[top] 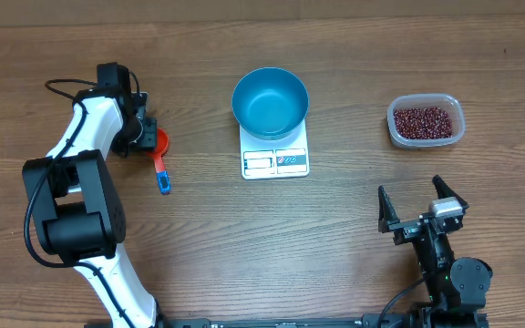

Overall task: Scoop item into bowl and weigh 150g on scale
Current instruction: 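Close the left gripper on the red scoop's rim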

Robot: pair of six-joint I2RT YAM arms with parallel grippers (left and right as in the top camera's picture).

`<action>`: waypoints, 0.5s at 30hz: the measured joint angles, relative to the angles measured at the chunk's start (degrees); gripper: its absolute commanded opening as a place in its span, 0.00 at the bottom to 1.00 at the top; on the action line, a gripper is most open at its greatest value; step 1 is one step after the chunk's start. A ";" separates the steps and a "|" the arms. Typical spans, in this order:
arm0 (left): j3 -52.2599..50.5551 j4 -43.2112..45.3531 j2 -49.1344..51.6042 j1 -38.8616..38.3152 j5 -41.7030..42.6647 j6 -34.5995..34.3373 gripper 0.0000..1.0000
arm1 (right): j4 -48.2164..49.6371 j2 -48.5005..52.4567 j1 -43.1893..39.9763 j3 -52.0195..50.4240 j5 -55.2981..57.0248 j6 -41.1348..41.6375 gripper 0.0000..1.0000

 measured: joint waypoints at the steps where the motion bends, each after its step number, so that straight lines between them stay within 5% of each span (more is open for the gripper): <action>1: 0.00 0.02 0.00 0.00 0.00 0.00 0.41 | 0.02 0.00 0.00 0.00 0.00 0.00 1.00; 15: 0.00 0.11 0.00 0.00 -0.02 0.00 0.33 | 0.04 0.00 0.00 0.00 -0.02 0.00 1.00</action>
